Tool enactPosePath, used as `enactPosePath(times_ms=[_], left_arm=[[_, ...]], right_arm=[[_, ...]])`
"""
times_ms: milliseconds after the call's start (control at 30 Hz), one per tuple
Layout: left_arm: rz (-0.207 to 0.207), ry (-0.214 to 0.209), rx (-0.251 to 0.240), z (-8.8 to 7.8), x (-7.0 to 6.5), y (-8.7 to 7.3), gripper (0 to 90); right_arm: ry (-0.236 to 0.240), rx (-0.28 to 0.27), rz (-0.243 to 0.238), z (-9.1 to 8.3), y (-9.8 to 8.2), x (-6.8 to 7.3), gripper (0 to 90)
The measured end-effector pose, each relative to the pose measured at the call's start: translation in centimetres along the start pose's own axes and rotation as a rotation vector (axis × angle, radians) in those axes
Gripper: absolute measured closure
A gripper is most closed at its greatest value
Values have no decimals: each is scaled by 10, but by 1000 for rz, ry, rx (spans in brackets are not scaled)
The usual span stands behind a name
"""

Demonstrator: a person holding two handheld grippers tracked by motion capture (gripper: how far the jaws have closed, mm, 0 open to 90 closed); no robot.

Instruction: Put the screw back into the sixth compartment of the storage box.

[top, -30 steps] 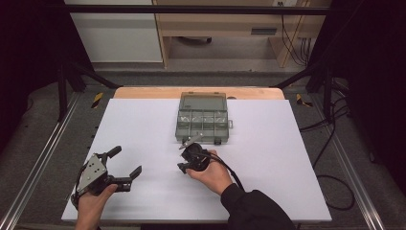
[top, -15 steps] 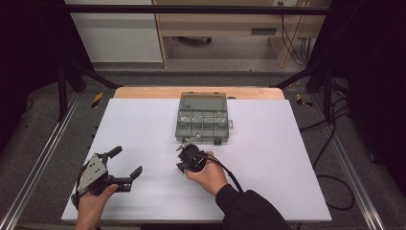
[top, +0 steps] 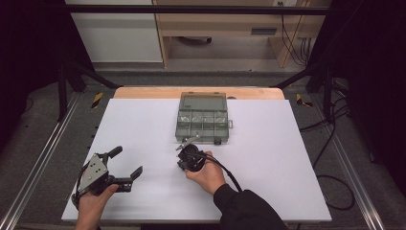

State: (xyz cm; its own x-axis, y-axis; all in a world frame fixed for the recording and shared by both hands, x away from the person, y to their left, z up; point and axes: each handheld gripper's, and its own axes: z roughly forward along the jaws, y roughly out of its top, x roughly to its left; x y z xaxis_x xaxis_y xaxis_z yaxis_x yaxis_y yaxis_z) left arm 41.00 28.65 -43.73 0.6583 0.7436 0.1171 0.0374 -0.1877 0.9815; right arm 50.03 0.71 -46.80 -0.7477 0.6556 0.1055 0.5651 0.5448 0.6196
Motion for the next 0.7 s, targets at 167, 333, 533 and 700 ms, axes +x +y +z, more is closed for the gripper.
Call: enactPosePath(times_ms=[167, 333, 533, 700], left_arm=[[-2, 0, -5, 0, 0, 0, 16], [-3, 0, -5, 0, 0, 0, 16], [-3, 0, -2, 0, 0, 0, 16], [-2, 0, -1, 0, 0, 0, 16]], right_arm=[[-4, -4, -5, -2, 0, -1, 877], [-26, -12, -5, -7, -1, -6, 878], [-37, -20, -8, -17, 0, -15, 879], [-41, -29, -6, -25, 0, -20, 879]])
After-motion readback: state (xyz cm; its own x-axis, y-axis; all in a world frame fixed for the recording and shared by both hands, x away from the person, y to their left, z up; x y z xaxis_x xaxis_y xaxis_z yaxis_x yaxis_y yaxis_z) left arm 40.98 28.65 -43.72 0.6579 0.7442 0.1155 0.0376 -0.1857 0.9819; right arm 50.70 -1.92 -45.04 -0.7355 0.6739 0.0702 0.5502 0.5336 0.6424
